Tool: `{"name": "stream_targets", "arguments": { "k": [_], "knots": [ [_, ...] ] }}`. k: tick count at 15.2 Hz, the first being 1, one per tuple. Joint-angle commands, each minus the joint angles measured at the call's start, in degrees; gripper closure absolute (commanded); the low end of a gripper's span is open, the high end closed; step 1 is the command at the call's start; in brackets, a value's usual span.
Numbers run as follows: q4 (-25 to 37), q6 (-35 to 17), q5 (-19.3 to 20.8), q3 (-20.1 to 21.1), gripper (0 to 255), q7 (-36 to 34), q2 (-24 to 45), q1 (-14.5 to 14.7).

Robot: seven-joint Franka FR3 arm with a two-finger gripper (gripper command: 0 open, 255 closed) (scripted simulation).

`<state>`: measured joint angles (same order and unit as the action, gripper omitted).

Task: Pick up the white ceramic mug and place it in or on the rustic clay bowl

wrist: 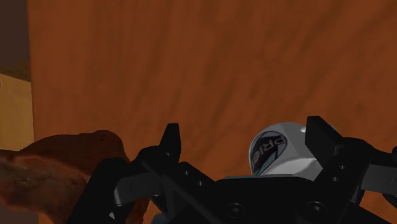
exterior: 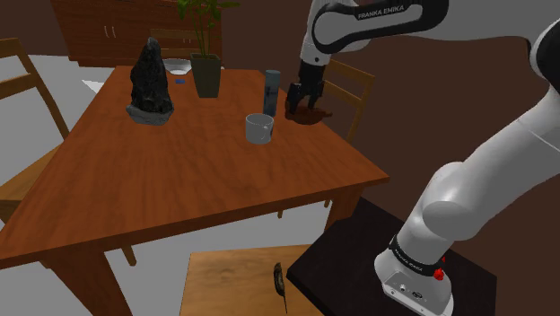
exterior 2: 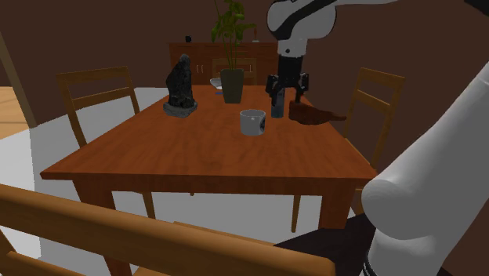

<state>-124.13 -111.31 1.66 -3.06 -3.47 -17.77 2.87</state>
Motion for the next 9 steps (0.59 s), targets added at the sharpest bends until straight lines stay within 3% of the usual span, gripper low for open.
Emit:
{"name": "stream_targets", "arguments": {
  "k": [1, 9],
  "knots": [
    [3.1, -2.0, -1.0, -0.2, 0, 0.3, 4.9, 0.3],
    [16.7, -6.1, -5.4, -0.5, 0, 2.0, 22.4, 0.7]
  ]
}}
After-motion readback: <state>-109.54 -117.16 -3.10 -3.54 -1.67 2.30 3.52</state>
